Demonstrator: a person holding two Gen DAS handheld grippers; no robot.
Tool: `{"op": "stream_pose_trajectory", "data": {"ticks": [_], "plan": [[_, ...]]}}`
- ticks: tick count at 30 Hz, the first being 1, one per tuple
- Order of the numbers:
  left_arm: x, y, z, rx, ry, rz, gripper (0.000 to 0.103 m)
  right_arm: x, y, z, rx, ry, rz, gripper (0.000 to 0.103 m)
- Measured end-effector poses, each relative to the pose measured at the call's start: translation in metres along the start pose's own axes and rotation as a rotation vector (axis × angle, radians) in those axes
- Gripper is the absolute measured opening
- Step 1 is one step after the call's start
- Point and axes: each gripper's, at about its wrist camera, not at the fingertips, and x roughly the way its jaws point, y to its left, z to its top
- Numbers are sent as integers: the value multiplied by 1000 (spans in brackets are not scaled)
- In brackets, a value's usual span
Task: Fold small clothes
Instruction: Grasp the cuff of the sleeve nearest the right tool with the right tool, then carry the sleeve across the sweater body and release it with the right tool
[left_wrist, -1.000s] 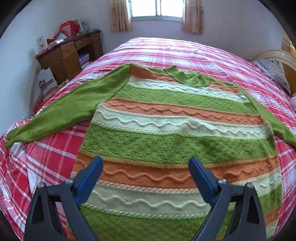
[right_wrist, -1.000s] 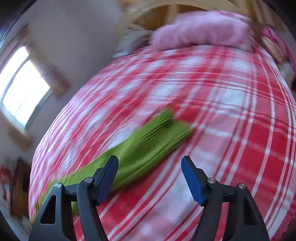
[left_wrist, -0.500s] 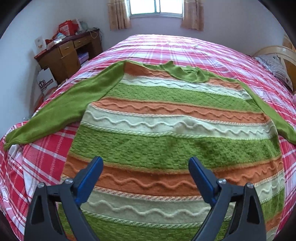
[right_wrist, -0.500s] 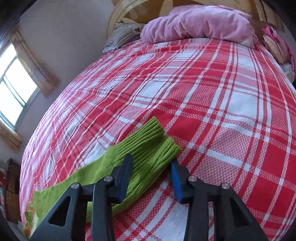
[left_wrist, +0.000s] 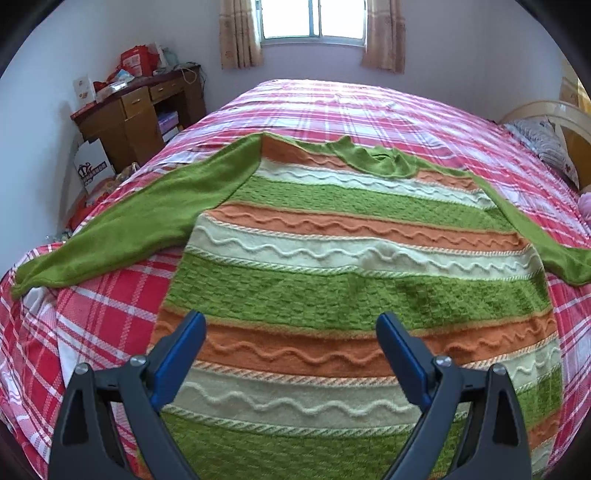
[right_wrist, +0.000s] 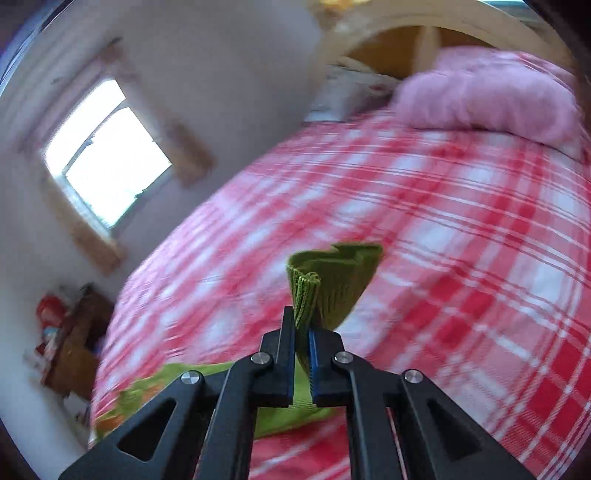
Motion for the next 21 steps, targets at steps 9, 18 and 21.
{"op": "stream_pose_trajectory", "data": {"ticks": [9,18,21], "plan": [[-9,40,-2,-73,-28,7,96,3,182,-56,-203,126,309,5],[-13,92,-7,-138,-54,35,96,59,327,-177,-321,312,485,5],[-12,108,-10,-152,-61,56,96,87,355,-224,-341,371,486,5]]}}
